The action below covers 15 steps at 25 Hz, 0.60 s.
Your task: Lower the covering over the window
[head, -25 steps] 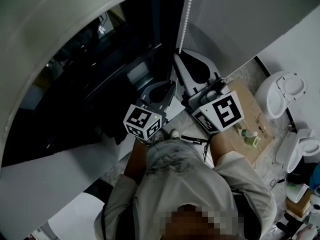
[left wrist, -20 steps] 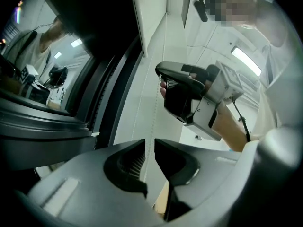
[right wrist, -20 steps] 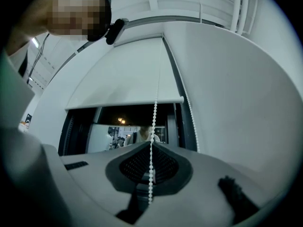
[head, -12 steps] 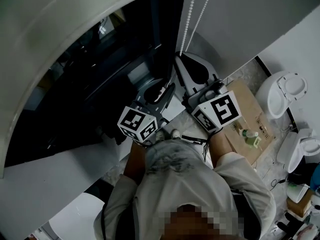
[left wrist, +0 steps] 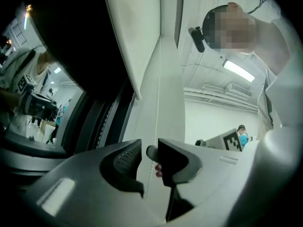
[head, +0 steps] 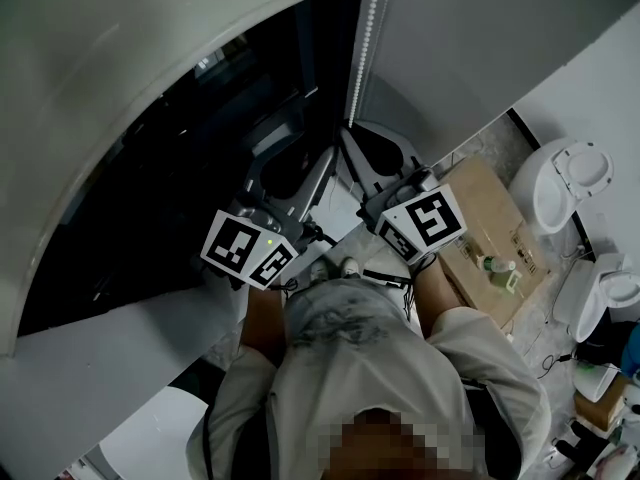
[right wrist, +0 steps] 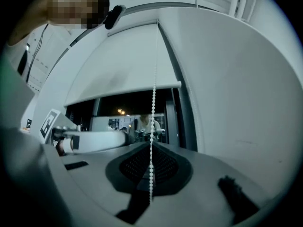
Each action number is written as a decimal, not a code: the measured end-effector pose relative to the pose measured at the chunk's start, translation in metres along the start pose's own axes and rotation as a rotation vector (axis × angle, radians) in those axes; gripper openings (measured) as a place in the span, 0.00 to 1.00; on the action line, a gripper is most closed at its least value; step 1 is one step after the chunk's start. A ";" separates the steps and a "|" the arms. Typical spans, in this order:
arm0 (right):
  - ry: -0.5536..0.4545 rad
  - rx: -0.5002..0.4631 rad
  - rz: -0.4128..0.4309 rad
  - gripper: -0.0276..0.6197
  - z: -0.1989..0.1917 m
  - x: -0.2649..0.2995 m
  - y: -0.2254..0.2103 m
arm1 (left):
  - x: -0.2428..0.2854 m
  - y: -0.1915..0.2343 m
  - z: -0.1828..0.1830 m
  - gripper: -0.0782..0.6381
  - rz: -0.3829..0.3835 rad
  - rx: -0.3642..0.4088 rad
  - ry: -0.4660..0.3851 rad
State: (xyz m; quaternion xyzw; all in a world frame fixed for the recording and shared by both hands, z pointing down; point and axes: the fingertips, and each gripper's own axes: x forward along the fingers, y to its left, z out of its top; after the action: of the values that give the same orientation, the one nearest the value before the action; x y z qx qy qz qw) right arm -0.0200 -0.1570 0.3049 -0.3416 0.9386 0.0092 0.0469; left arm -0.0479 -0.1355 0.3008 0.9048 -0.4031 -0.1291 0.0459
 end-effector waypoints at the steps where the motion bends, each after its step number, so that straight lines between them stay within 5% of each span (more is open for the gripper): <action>1: 0.009 0.004 0.002 0.08 -0.004 0.000 0.001 | 0.002 -0.001 0.006 0.27 -0.004 0.010 -0.009; 15: 0.101 0.056 0.018 0.08 -0.054 -0.006 0.010 | 0.037 -0.011 0.026 0.27 -0.045 0.053 -0.003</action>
State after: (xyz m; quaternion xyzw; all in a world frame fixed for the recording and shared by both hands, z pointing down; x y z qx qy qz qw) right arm -0.0258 -0.1483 0.3594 -0.3319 0.9426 -0.0341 0.0088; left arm -0.0234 -0.1555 0.2668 0.9144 -0.3860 -0.1209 0.0185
